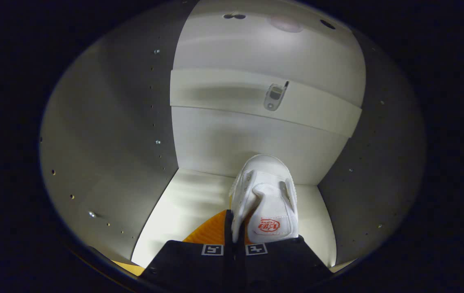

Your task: Open the shoe cabinet door, grab the shoes and put them into the shoe cabinet, then close the shoe cabinet door.

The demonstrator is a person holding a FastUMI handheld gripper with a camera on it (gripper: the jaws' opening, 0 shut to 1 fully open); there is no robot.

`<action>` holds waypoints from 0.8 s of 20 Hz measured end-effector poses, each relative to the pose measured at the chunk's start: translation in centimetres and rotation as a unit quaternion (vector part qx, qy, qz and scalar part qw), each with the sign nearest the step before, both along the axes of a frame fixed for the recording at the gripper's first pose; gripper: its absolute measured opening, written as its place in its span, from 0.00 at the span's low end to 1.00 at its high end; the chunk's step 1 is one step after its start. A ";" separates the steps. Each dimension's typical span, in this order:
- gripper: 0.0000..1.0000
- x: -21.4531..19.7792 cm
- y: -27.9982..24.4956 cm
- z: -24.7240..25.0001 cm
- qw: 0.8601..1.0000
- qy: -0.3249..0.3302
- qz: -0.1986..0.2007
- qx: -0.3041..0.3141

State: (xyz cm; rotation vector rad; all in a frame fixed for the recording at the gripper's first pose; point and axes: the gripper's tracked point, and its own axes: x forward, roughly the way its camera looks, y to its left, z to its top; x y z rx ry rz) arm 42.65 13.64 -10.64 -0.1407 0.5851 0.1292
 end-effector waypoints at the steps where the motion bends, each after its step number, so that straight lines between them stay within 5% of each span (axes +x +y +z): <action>1: 0.04 0.2 0.3 -0.3 1.000 0.003 0.000 0.005; 5: 0.06 1.0 -0.1 -1.8 0.999 0.022 -0.022 0.009; 8: 0.25 0.6 -0.4 -1.5 0.999 0.032 -0.036 0.025; 11: 0.31 -0.3 -0.4 1.1 0.998 0.001 -0.043 0.035; 16: 0.88 -5.4 0.5 5.2 0.997 -0.037 -0.027 0.064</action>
